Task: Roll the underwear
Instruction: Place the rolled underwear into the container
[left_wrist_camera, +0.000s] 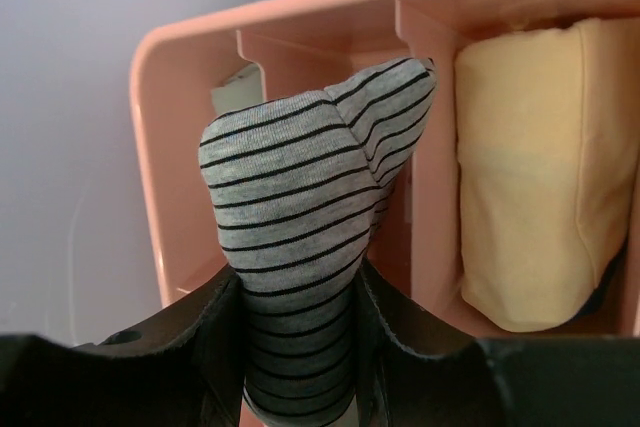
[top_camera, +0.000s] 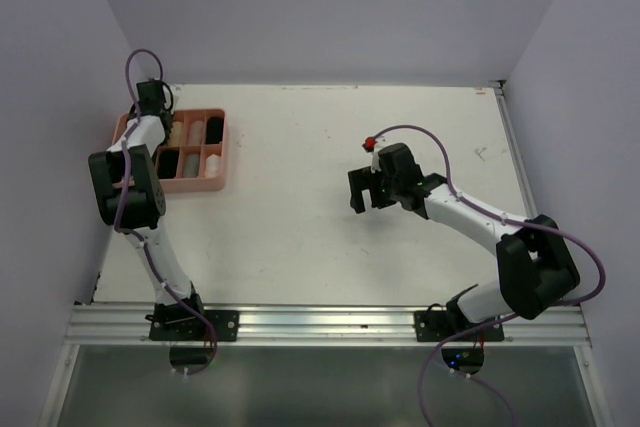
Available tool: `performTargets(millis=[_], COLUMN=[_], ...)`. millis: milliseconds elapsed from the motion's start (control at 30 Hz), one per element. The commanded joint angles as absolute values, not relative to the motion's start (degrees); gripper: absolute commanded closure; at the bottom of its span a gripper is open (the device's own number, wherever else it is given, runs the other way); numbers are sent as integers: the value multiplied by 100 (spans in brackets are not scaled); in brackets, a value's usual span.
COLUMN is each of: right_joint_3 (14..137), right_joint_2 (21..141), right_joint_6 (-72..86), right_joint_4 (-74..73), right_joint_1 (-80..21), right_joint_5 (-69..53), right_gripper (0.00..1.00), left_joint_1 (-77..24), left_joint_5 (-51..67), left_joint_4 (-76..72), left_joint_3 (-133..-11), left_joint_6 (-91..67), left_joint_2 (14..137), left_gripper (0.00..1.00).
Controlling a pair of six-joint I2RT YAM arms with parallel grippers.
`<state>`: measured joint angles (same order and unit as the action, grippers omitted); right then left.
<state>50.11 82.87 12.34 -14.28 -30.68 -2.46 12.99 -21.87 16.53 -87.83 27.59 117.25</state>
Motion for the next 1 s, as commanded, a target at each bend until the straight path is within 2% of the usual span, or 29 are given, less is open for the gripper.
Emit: performTargets(millis=[0,233,467,667,967], right_joint_3=[4975,4975,4948,4887,4957], right_joint_2=[8253,8288,8332,8323,8455], right_joint_6=[1310,1283,1283,1257,1160], right_joint_4=[-1178,-1187,-1160,-1143,-1186], right_joint_1=[-3041,-3041,-3041,-3041,-3032], right_joint_5=[-220,-255,-299,-290,-369], right_gripper=[1,1,1,1,1], left_joint_1=[1274,1318,1573,1793,1846], left_joint_5=[-2013,-1635,-232,438,255], left_joint_4=[1468,1906,2724,2900,3304], left_joint_3=[-8701,-8981,-9869,-10248,-10476], left_joint_6=[2637,2417,2154,2188,2039], left_joint_2=[11707,11944,12418,12647,13183], left_gripper=[100,100,100,100,100])
